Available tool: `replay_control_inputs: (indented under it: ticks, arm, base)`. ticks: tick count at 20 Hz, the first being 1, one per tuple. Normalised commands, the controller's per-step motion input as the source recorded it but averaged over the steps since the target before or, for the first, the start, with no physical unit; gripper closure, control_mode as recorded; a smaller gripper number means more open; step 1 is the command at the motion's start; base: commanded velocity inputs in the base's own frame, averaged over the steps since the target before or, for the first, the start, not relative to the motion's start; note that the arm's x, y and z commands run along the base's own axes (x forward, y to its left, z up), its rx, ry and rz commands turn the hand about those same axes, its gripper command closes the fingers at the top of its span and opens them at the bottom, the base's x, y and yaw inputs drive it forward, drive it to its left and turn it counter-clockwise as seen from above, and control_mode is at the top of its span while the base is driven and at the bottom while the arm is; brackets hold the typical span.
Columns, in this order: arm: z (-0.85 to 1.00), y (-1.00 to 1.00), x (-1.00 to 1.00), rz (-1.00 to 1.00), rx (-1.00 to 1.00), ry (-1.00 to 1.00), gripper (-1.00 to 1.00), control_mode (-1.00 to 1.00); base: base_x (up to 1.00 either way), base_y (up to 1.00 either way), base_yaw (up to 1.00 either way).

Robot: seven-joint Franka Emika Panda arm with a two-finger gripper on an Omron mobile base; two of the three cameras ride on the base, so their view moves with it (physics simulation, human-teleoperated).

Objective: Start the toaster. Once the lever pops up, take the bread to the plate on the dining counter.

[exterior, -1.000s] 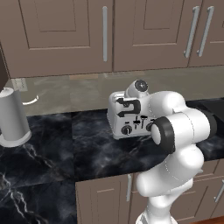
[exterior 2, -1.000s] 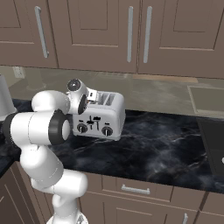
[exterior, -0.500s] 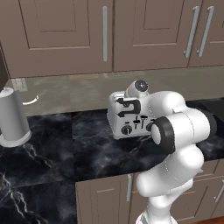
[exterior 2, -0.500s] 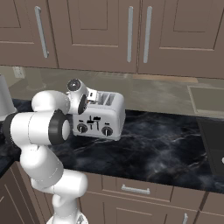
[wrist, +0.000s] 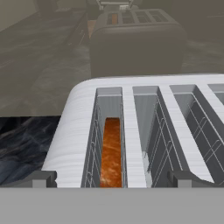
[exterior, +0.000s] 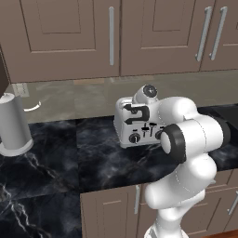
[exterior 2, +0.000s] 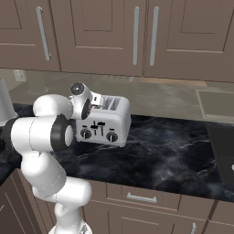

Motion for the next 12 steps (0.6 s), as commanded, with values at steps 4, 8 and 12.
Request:
replay_control_inputs:
  ticks: [4, 8, 12]
  arm:
    - [0.0, 0.0, 0.0, 0.0, 0.0, 0.0, -1.0, -1.0]
    - [0.0, 0.0, 0.0, 0.0, 0.0, 0.0, -1.0, -1.0]
    - [0.0, 0.0, 0.0, 0.0, 0.0, 0.0, -1.0, -1.0]
  base:
    - [0.0, 0.0, 0.0]
    - [0.0, 0.0, 0.0]
    - [0.0, 0.0, 0.0]
